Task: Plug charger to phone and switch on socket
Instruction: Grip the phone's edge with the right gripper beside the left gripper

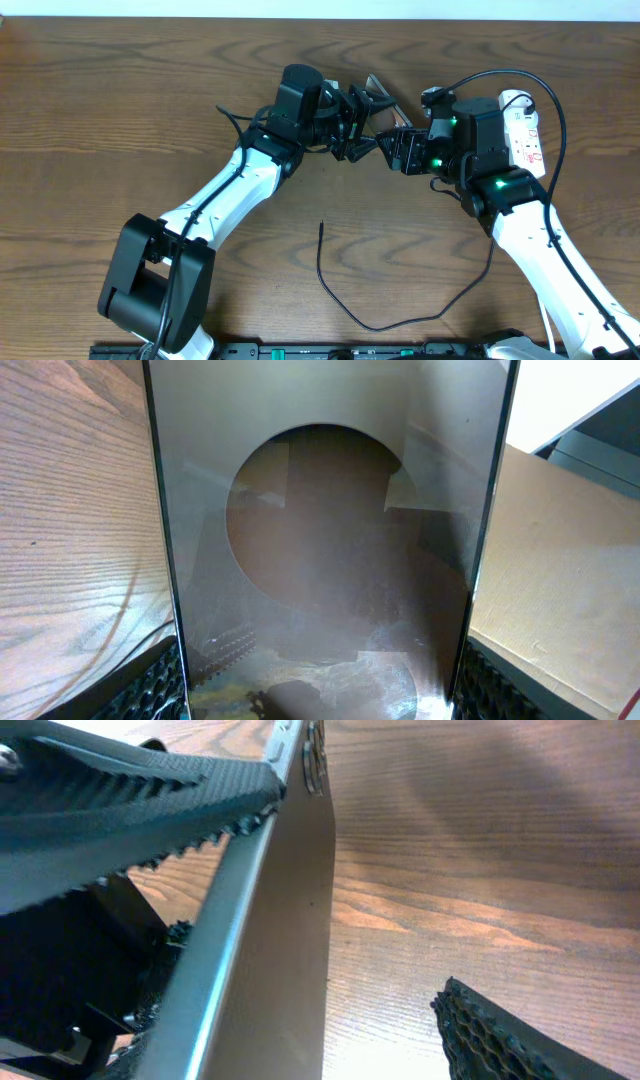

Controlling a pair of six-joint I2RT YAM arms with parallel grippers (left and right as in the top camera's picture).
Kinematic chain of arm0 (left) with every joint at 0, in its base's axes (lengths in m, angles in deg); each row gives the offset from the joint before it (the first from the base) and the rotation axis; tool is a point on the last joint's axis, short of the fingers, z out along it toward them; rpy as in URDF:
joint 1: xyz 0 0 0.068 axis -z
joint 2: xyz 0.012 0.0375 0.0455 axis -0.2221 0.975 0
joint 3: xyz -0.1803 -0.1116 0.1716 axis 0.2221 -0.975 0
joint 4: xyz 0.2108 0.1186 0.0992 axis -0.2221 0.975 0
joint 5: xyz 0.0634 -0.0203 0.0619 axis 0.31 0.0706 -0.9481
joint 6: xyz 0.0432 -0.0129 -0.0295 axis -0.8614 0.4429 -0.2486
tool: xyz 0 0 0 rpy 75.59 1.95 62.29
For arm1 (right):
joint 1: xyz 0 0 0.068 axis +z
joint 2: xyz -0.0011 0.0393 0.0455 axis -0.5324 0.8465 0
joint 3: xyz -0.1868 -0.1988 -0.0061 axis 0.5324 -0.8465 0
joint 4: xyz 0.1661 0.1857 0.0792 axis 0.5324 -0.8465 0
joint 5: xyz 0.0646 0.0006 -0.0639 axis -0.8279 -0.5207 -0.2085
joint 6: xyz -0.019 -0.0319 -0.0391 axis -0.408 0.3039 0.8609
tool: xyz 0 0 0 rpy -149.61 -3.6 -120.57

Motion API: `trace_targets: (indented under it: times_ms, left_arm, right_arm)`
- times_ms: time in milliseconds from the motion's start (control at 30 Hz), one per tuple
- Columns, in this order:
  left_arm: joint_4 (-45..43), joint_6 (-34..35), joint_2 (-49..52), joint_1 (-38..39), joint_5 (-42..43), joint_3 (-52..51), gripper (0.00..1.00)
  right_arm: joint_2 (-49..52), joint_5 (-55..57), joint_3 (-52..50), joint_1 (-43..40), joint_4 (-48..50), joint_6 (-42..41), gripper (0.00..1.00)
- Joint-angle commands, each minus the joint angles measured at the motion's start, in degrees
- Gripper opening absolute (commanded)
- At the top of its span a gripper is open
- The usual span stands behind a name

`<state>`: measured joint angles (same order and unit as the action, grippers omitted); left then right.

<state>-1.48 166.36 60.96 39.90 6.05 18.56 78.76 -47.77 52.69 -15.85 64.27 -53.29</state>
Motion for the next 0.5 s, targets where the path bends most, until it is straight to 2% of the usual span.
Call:
trace_targets:
  times_ms: [0,467]
  left_arm:
    - [-0.5,0.1,-0.3,0.1,-0.3,1.0,0.07]
    - [-0.5,0.1,-0.3,0.1,-1.2,1.0,0.07]
  right_arm:
    - [0.1,0.2,1.4,0.3,0.2,1.1,0.67]
    - [0.1,-1.5,1.4,2.2,0.9,5.4,0.57]
